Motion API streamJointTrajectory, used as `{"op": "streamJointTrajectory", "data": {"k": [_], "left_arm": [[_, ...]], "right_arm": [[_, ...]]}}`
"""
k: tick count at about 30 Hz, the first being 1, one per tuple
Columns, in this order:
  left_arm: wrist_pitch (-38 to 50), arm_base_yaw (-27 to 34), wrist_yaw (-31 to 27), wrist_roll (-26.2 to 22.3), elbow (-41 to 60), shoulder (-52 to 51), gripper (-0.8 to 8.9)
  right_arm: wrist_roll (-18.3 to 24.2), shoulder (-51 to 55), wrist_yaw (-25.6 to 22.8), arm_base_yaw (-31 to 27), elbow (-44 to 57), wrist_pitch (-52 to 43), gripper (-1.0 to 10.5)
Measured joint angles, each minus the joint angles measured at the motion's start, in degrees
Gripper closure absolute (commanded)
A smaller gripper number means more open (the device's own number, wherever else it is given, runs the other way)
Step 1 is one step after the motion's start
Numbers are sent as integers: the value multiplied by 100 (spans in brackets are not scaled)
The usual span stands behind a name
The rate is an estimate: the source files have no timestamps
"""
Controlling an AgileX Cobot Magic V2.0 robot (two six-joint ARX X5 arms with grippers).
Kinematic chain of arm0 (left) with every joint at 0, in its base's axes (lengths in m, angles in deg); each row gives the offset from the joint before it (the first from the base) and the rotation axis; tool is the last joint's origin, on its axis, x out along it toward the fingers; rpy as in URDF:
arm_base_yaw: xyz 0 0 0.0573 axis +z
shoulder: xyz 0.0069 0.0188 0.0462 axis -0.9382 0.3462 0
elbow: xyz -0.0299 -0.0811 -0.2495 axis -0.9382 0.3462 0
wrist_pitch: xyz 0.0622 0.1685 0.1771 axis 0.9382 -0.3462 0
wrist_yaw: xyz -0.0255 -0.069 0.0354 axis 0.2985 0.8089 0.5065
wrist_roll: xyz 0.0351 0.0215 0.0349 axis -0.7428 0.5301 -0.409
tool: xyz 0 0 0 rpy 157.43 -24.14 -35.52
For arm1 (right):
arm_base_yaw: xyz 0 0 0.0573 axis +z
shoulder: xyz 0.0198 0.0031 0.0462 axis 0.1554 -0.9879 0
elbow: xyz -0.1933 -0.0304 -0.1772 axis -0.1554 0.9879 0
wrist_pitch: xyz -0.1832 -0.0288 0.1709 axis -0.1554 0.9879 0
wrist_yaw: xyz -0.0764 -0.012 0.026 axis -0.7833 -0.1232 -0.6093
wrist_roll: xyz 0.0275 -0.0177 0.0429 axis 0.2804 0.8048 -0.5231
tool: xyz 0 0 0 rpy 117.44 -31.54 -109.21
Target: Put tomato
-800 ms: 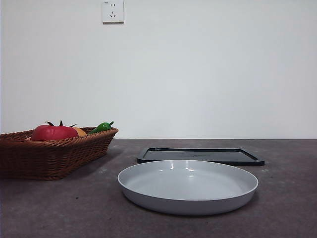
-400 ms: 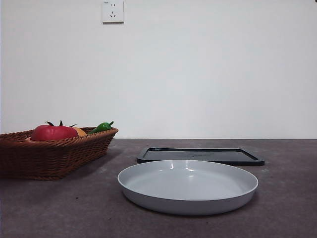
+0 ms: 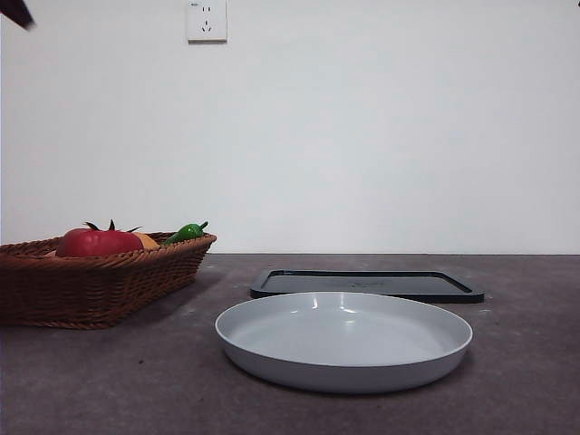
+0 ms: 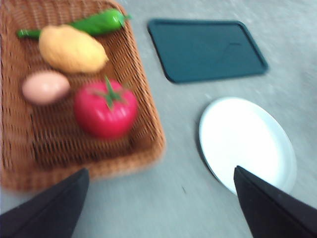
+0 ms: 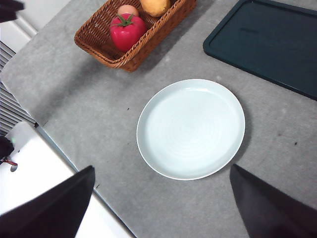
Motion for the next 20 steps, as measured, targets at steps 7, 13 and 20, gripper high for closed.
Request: {"op": "streamJointTrajectory", "data": {"k": [7, 13, 20], "left_arm": [[951, -229, -459, -328, -2, 1095, 345], [1733, -420, -918, -629, -2, 2020, 345], [2363, -492, -1115, -890, -2, 2879, 345]], "right_arm": [[0, 0, 0, 0, 0, 0, 513], [0, 0, 0, 0, 0, 0, 513], [0, 0, 0, 0, 0, 0, 513]]}}
